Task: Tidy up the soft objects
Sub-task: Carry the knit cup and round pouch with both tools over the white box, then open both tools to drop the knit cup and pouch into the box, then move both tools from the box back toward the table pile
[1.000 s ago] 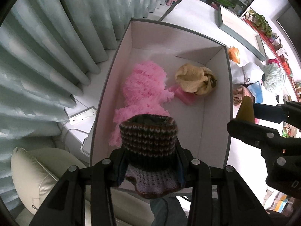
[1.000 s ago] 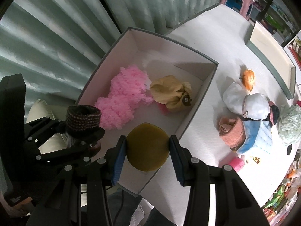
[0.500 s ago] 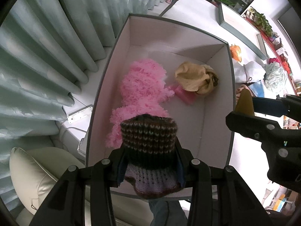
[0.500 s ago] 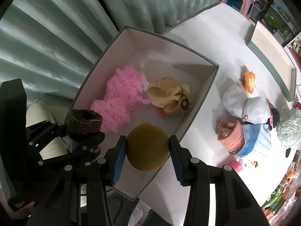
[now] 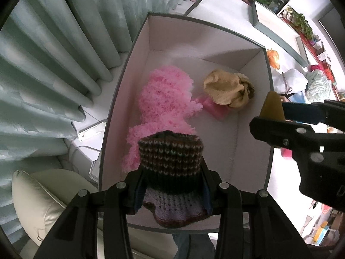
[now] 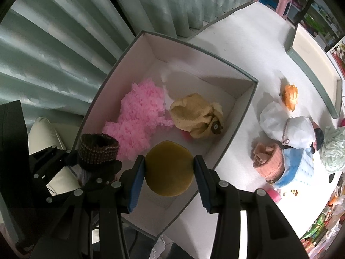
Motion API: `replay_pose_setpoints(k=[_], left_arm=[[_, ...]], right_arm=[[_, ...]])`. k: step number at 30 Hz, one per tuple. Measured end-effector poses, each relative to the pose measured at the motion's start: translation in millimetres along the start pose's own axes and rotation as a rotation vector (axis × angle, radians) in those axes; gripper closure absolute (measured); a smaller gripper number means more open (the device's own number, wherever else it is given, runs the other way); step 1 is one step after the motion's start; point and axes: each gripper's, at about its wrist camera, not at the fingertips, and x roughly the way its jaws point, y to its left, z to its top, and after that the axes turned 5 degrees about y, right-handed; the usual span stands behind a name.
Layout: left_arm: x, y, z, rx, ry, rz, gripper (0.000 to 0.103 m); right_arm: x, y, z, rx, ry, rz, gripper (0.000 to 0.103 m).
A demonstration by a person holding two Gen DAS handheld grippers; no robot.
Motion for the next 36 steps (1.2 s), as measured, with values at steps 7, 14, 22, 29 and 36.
replay_pose_setpoints(k=[7, 14, 22, 29, 36], left_arm=[[4.6, 1.0, 2.9, 0.009, 0.014, -0.005, 0.060], [2.0, 3.2, 5.9, -0.001, -0.016, -0.017, 0.013], [-1.9, 2.3, 7.5, 0.018, -0.013, -0.010, 0.008], [-6.1, 1.8, 1.7, 0.008, -0.006, -0.014, 0.000], [-8.6, -8.3, -6.7, 0.041, 0.006, 0.033, 0.000]], right_arm=[[15.9, 0.7, 11.1, -0.002, 0.026, -0.013, 0.053], [25.1, -1.6, 17.0, 0.005, 0.023, -0.007, 0.044], [11.0, -13.5, 14.4, 0.070, -0.016, 0.020, 0.022], [-2.1, -28.9, 1.0, 0.140, -0.021, 0.029, 0.004], [-13.8, -46.9, -17.9, 0.250, -0.044, 0.052, 0.000]])
